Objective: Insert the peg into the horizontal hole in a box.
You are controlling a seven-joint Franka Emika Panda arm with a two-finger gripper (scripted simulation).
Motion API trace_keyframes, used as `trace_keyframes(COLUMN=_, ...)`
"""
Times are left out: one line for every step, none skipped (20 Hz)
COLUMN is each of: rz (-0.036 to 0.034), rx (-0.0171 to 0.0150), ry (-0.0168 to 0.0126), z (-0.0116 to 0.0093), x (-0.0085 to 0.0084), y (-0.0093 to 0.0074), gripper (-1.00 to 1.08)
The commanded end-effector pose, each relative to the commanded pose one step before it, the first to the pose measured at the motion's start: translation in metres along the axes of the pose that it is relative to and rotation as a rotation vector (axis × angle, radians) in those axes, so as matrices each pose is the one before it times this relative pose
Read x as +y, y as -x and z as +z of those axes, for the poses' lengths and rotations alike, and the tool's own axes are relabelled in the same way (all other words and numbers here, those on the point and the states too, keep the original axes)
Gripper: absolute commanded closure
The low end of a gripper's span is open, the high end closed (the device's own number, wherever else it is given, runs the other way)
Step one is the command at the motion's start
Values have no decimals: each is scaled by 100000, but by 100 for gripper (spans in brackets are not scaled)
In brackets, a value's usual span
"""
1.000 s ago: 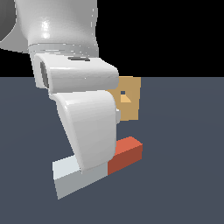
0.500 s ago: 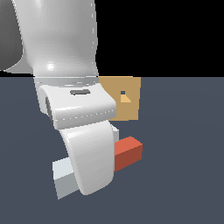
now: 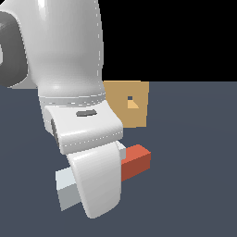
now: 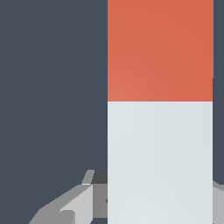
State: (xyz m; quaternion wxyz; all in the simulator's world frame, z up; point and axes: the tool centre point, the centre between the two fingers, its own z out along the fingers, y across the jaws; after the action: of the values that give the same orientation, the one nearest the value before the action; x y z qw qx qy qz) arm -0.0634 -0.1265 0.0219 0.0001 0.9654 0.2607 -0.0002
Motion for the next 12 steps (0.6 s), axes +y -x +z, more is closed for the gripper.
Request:
trace_keyframes(rz=-28, rx=32, ry=-16, z=48, x=-34, y=-43, gripper=108)
trace_keyframes(rz=0, rx=0, ry=0, z=0, x=0, y=0, gripper=108)
trace_keyframes(rz=0, rx=0, ry=0, z=0, x=0, y=0, gripper=108)
trace_keyframes(rz=0, rx=0, ry=0, z=0, x=0, y=0, gripper=108)
trace_keyframes(rz=0, rx=0, ry=0, z=0, x=0, y=0, gripper=108)
trace_keyframes(rz=0, rx=0, ry=0, z=0, x=0, y=0, gripper=108)
trace_keyframes(rz=41, rx=1, ry=27, z=-48, x=49, y=49, gripper=108)
trace_keyframes(rz=-120, rx=-1, ry=-1, z=-9, x=6, y=-22, gripper=108)
trace_keyframes(rz=-365, rx=-3, ry=4, z=-31, x=15, y=-68, gripper=108)
trace_keyframes(rz=-598, rx=-5, ry=6, z=-52, x=29, y=-110, gripper=108)
trace_keyframes(rz=-837, rx=-7, ry=8, z=-73, x=40, y=-154, gripper=108)
trace_keyframes(rz=-1076, rx=-9, ry=11, z=-93, x=50, y=-199, gripper=108)
